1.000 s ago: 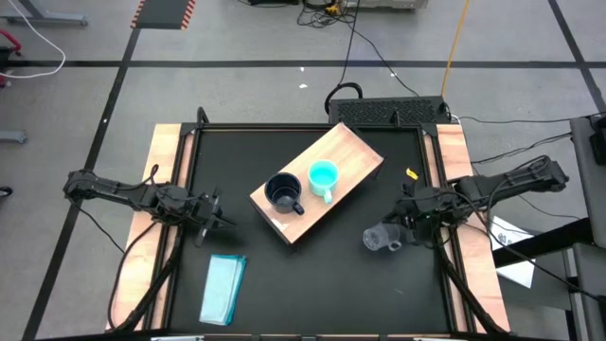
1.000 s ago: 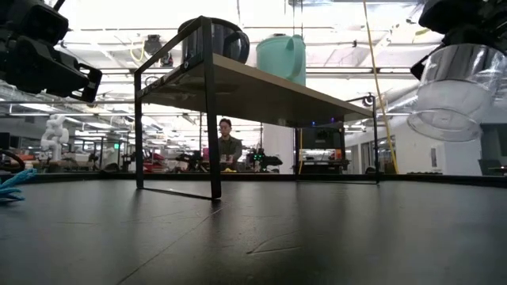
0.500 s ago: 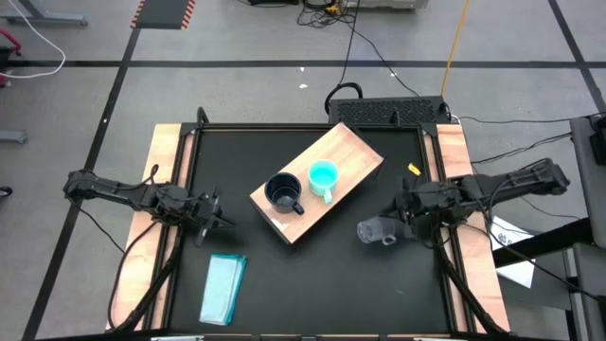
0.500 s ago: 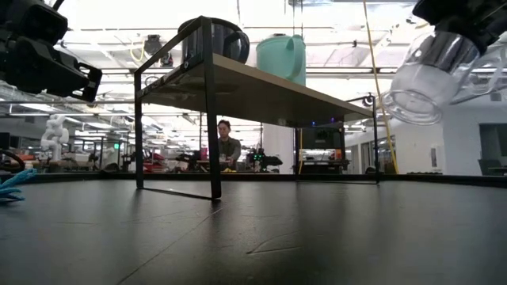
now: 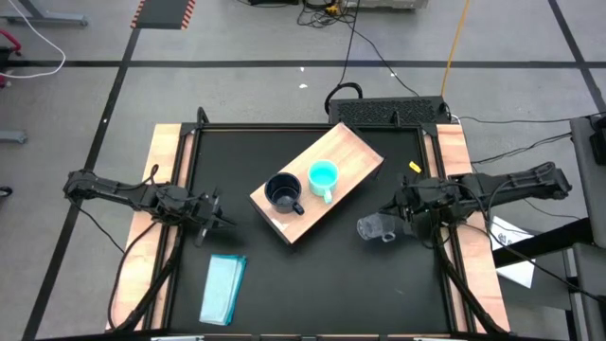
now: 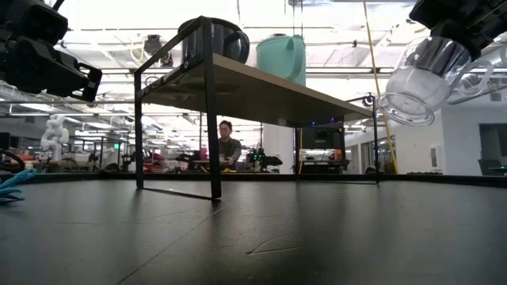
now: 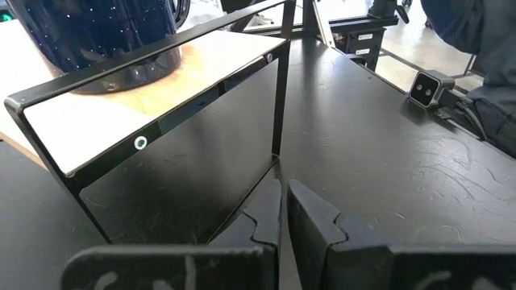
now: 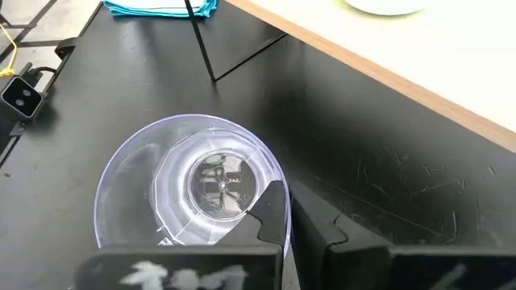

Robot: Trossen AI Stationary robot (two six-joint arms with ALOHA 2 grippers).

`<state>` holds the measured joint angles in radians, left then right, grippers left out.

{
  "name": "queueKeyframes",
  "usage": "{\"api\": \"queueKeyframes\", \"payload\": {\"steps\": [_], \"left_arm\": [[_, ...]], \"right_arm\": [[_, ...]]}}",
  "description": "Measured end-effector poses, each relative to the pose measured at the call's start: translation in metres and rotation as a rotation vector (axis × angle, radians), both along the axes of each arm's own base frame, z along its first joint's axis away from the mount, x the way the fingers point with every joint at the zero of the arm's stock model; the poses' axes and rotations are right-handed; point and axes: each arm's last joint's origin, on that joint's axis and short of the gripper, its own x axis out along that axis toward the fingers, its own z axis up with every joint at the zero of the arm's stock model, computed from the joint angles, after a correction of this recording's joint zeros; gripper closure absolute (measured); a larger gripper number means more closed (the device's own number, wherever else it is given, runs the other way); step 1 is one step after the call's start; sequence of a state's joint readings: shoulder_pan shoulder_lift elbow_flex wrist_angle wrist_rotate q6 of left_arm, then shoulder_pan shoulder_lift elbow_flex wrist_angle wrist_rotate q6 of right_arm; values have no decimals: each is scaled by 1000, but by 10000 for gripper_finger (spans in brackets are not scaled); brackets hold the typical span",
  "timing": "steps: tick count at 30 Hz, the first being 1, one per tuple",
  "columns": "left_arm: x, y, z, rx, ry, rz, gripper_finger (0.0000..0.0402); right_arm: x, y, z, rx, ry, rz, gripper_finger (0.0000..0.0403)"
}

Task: Stack small to large cups/mugs on shelf
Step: Put the transparent cup on the shelf

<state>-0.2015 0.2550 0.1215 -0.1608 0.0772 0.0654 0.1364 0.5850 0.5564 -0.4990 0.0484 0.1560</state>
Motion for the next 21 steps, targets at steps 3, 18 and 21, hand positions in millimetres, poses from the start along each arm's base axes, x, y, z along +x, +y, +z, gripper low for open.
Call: {"api": "queueKeyframes", "payload": {"steps": [3,18,21], "left_arm": [[0,0,0,0,0,0,376],[0,0,0,-8,2,2,376],[0,0,0,-8,2,3,376]], "right_arm": [[0,0,0,-4,-2,2,403],[3,-18,3,-23,-38,-122,403],[3,-19,3,-23,-36,-134,403]]}}
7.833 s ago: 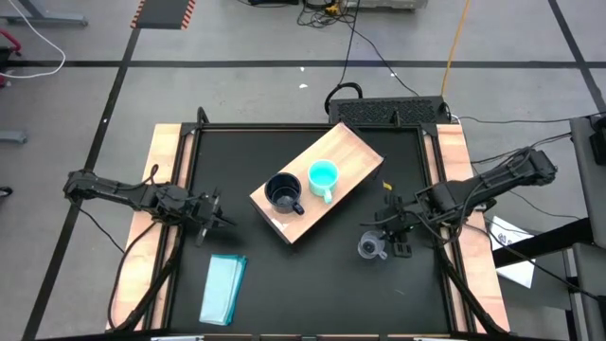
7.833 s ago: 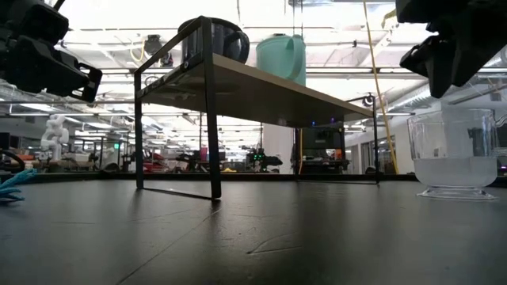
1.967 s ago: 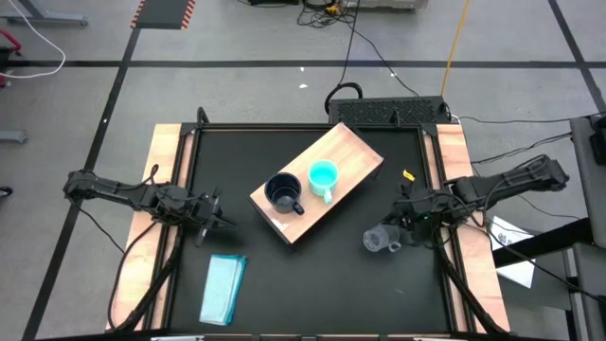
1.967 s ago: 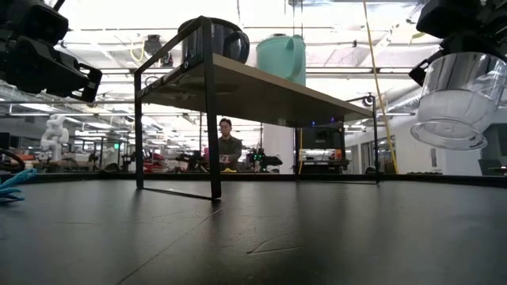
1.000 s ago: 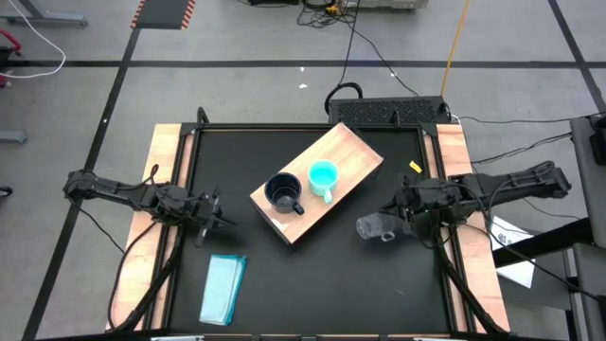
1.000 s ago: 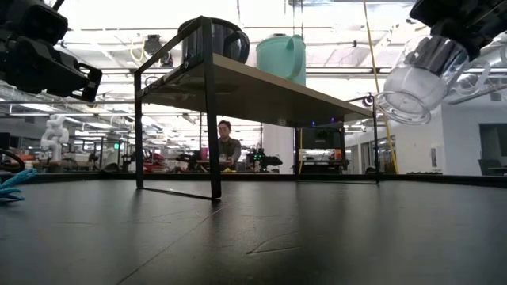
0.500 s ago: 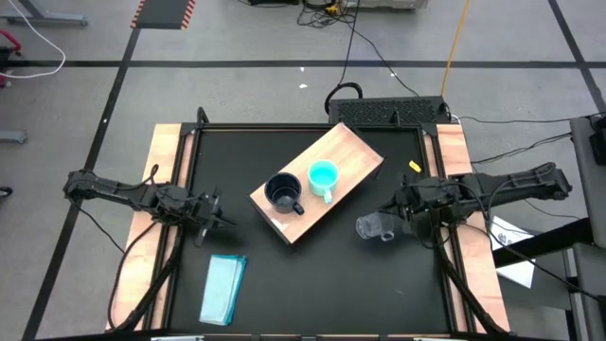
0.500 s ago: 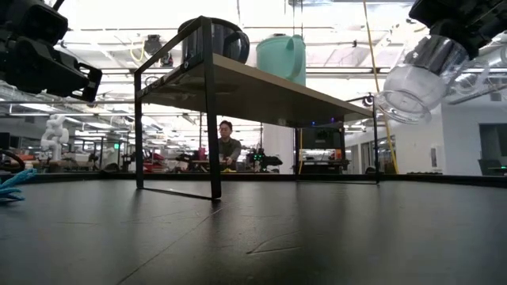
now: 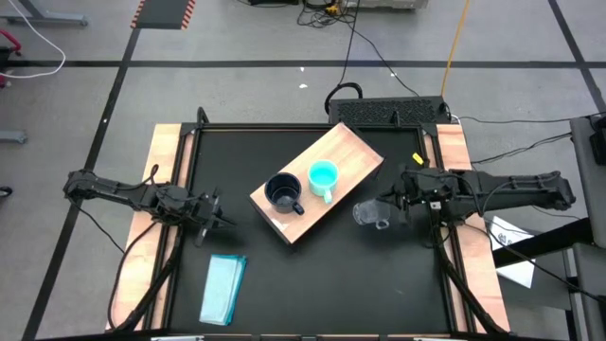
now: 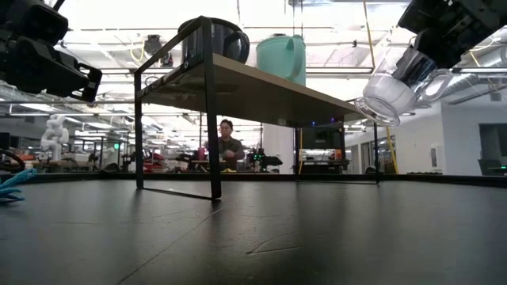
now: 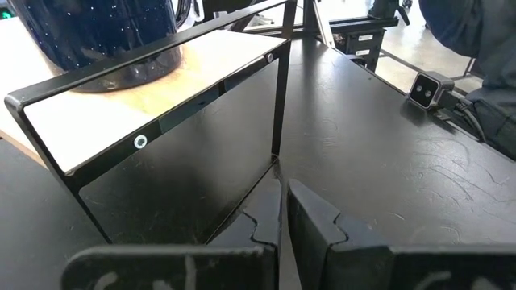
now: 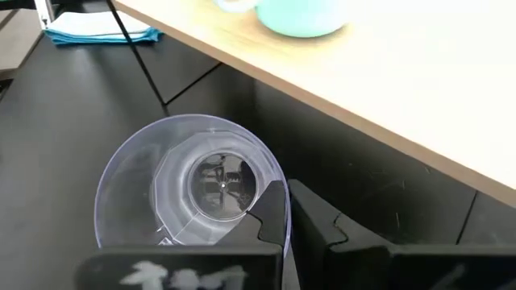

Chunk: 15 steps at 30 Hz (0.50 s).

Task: Stack small to large cups/mugs on shelf
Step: Put the transparent cup on the shelf

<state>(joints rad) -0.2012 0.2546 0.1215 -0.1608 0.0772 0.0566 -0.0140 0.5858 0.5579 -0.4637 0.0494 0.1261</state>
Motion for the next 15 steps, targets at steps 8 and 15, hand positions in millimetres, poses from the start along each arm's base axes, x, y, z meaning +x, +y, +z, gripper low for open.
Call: {"api": "queueKeyframes", "payload": {"steps": [8,15], "left_arm": [[0,0,0,-3,1,1,376],[0,0,0,5,-1,-2,376]], "right_arm": [[0,1,0,22,-4,21,403],[2,1,18,24,-34,19,403]]}}
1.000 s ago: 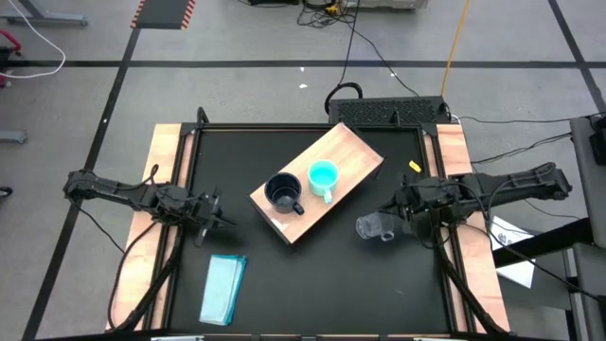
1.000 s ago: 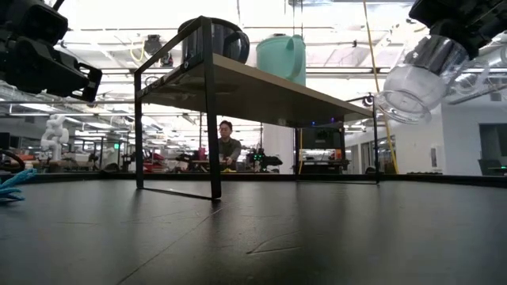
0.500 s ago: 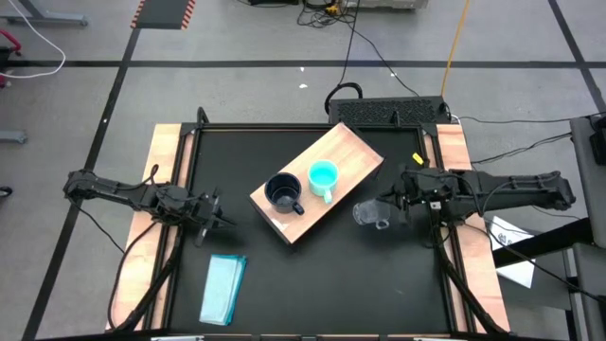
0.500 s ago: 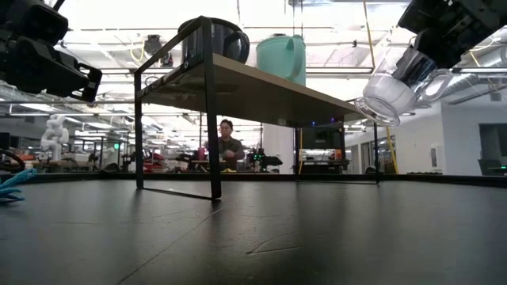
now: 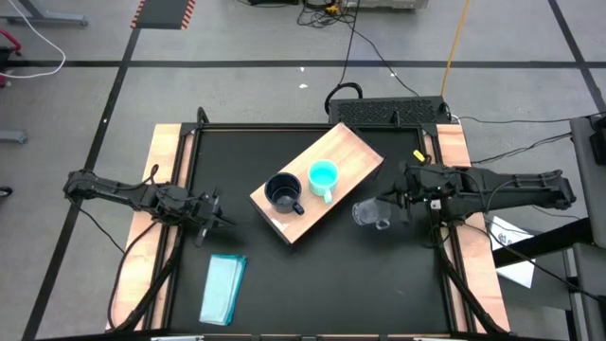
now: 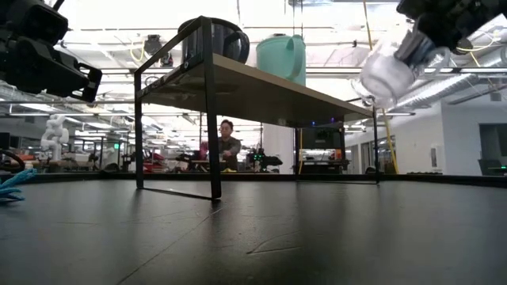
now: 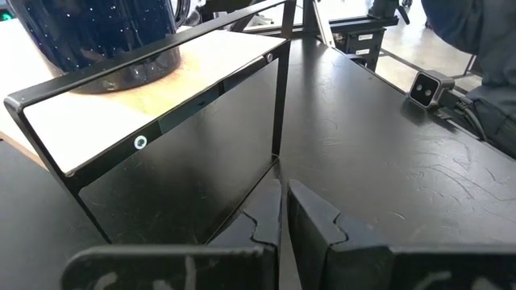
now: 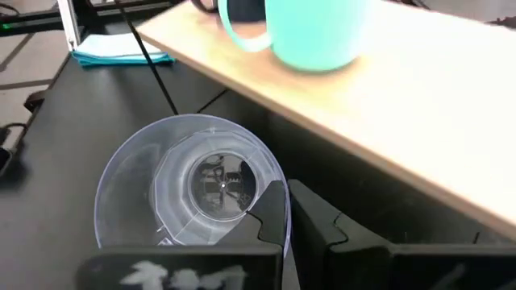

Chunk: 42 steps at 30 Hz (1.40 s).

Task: Stack small to large cups/mugs on shelf
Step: Put the transparent cup on the shelf

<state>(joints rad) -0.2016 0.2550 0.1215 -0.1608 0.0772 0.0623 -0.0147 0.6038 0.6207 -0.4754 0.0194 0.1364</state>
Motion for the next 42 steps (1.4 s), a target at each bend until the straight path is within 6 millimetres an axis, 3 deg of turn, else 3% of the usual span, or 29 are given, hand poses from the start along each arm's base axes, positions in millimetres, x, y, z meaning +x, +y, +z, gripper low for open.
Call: {"api": "queueKeyframes", "payload": {"steps": [13,19,29,42], "left_arm": [[0,0,0,8,-2,-2,376],[0,0,0,7,-1,-2,376],[0,0,-1,12,6,-3,376],[0,0,-1,17,4,-4,376]], "right_arm": [[5,-10,70,-69,7,-36,403],[12,-20,92,-62,56,-67,403],[37,-41,94,-5,144,-61,403],[50,-77,101,4,262,-166,403]]}}
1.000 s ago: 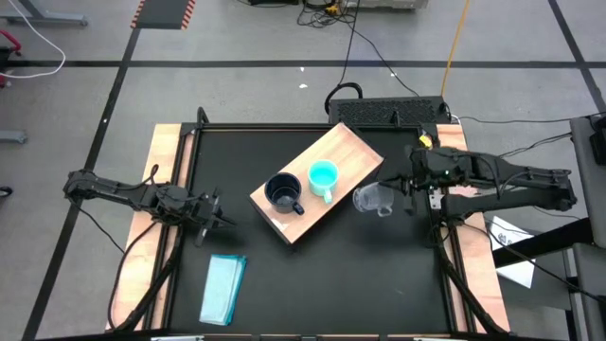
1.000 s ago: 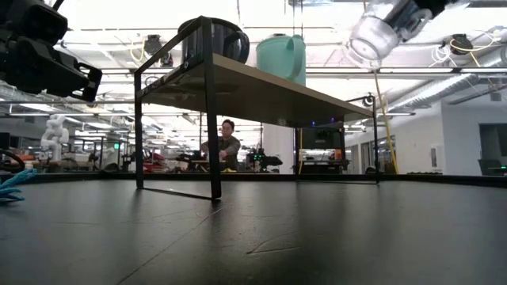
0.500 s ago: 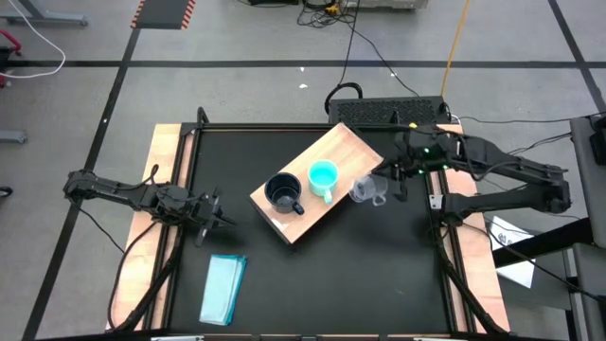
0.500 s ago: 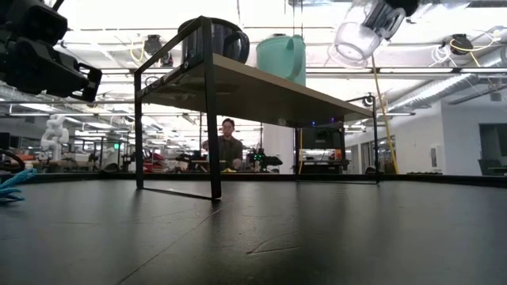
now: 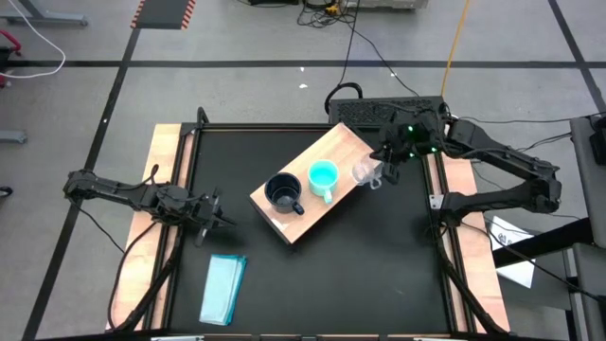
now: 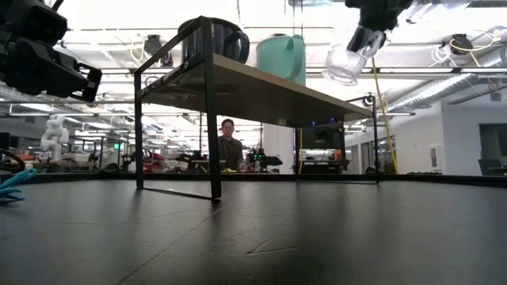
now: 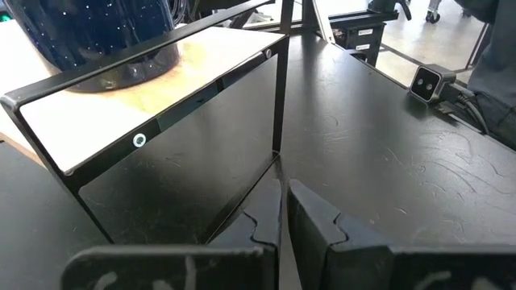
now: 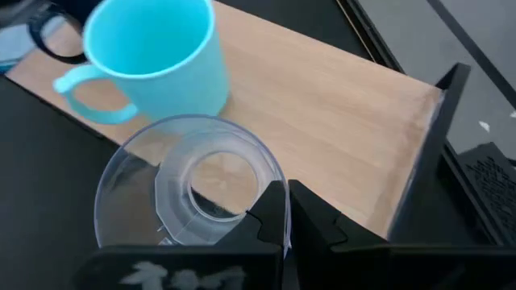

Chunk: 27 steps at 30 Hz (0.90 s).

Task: Stack small to large cups/mugs on shelf
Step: Put the transparent cup on the shelf

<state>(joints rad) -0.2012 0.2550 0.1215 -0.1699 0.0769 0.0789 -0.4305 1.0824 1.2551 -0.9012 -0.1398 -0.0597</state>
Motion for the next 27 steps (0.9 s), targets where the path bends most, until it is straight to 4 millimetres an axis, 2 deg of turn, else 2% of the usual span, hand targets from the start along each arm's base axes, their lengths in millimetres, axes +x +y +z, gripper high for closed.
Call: {"api": "queueKeyframes", "payload": {"steps": [20,27], "left_arm": [[0,0,0,19,-6,-6,376],[0,0,0,19,-5,-6,376]], "right_arm": [[41,-26,6,-7,125,69,403],[54,-36,5,-45,243,33,403]]}}
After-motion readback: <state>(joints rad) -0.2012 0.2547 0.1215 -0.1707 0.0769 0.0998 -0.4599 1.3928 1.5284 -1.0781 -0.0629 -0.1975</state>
